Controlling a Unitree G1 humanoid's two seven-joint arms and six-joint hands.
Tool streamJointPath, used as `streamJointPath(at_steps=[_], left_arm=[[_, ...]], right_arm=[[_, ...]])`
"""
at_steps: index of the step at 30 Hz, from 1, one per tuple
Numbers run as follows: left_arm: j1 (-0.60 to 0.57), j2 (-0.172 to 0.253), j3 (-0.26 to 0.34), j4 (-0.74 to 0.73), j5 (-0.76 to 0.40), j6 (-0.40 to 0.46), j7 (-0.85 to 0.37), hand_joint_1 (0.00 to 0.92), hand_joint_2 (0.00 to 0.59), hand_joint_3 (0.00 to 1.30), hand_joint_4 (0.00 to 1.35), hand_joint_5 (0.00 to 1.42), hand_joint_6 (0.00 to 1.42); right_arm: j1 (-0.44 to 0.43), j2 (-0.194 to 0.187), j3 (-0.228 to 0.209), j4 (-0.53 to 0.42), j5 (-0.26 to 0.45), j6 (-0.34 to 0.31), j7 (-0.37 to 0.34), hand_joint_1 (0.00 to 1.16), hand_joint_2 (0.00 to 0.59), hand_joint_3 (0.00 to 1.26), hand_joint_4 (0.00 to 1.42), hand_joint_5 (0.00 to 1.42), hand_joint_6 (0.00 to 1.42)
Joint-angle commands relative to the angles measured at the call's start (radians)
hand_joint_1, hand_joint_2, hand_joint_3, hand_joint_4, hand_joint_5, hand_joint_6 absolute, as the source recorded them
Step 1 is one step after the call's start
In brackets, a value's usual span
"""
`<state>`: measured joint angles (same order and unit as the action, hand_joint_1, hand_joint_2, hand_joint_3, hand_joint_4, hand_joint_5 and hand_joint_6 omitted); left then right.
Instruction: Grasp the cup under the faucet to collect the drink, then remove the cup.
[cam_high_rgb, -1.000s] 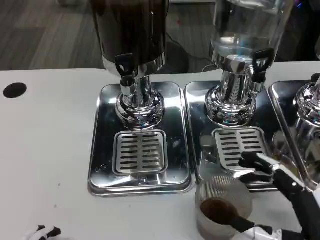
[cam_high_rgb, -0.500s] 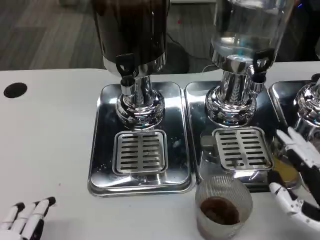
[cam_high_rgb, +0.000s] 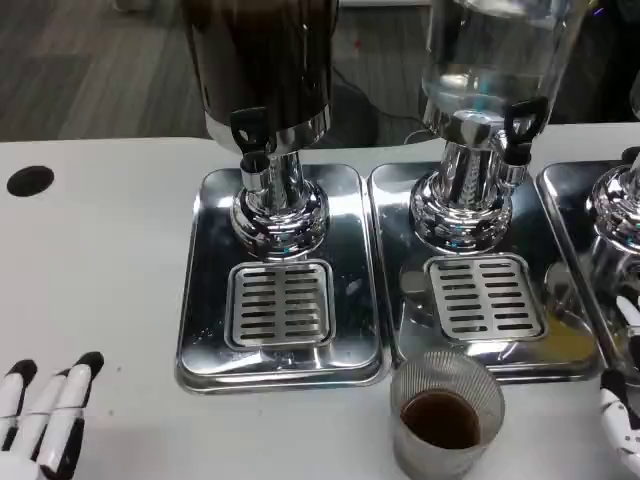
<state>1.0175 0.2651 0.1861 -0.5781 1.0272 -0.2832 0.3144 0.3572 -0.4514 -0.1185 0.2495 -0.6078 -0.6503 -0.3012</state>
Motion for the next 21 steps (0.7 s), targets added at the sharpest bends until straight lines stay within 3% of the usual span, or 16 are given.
streamJointPath(at_steps=[1,12,21], left_arm=[[0.002,-0.004,-0.010,0.013,0.003,-0.017,0.034,0.000,0.137,0.02,0.00,0.00,0.18],[-0.094,0.021,0.010,0.133,-0.092,-0.049,0.057,0.000,0.147,0.02,0.00,0.01,0.21],[-0.191,0.100,0.082,0.202,-0.240,-0.058,-0.011,0.000,0.150,0.04,0.00,0.03,0.22]], right_arm=[[0.023,-0.019,-0.003,0.008,0.032,-0.011,-0.015,0.31,0.586,0.06,0.00,0.00,0.00],[0.023,-0.028,0.021,0.022,0.073,-0.012,0.003,0.34,0.583,0.08,0.00,0.00,0.00],[0.023,-0.035,0.038,0.019,0.077,-0.007,0.013,0.35,0.582,0.09,0.00,0.00,0.00]])
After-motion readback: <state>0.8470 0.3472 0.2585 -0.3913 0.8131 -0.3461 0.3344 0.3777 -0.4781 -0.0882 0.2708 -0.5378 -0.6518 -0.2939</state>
